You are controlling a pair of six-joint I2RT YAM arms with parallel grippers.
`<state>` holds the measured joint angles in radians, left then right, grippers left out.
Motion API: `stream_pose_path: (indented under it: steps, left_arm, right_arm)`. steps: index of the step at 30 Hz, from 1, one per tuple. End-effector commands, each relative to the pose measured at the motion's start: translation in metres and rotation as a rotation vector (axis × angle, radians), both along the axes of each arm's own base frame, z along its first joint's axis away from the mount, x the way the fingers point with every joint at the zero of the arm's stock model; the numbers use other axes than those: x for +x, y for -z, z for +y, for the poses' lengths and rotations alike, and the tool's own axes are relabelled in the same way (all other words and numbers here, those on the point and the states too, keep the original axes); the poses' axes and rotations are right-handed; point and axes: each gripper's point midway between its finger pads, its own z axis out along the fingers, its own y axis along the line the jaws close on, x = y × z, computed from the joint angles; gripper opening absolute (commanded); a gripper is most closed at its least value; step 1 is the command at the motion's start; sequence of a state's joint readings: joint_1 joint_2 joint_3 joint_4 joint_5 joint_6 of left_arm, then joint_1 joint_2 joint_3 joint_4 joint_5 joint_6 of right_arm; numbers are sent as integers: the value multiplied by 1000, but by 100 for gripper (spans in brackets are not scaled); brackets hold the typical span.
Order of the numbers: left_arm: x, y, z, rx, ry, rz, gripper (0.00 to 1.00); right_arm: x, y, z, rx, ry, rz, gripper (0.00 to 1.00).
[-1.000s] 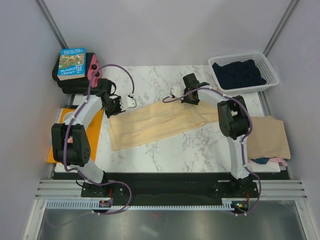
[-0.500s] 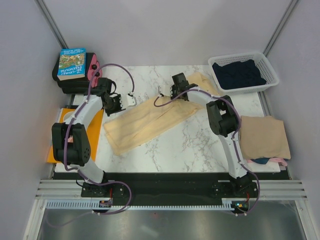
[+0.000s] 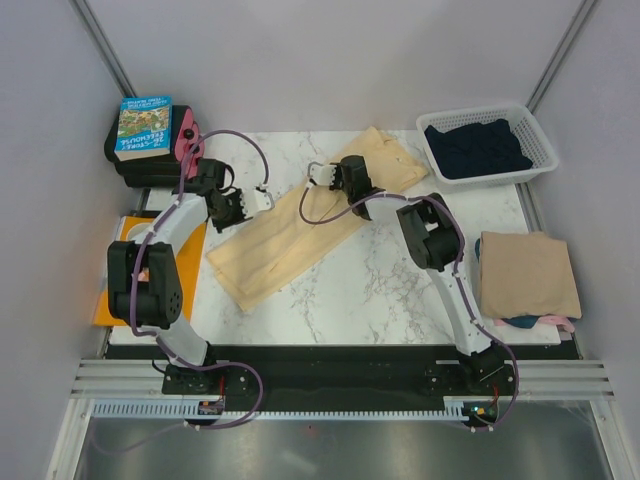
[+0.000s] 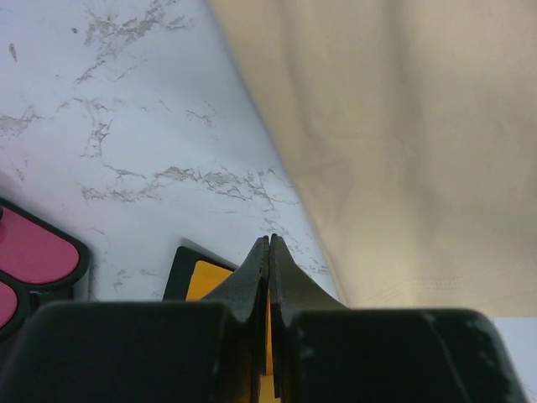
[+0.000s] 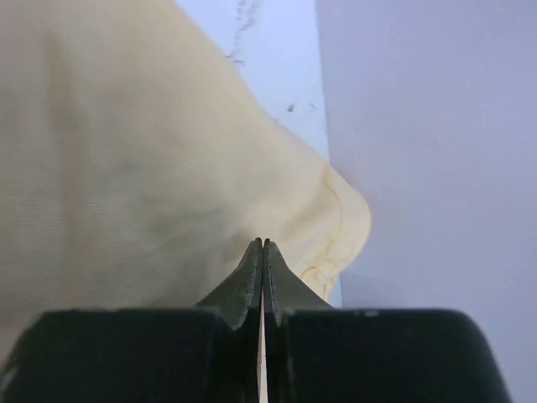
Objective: Fold and stack the t-shirts
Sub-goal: Rotate the tshirt 90 degrees
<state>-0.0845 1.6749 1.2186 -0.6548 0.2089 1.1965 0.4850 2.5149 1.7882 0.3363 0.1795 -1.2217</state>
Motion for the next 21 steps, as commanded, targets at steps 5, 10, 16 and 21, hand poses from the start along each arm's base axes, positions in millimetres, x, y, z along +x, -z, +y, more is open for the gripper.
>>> stream_pose_path:
  steps: [5,10,16,21]
  left_arm:
    - [38,-40,3,-82,-168,-217,2]
    - [38,-52,12,-77,-217,-257,2]
    - [54,-98,93,-109,-643,-404,2]
    - [30,-116,134,-167,-893,-477,2]
  right_arm:
    - [-15,-164,-33,413,287,-304,2]
    - [-38,-181,2,563,195,-85,0]
    - [-151,-105,94,506,-183,591,0]
    - [-222,-59,114,411,-303,813,0]
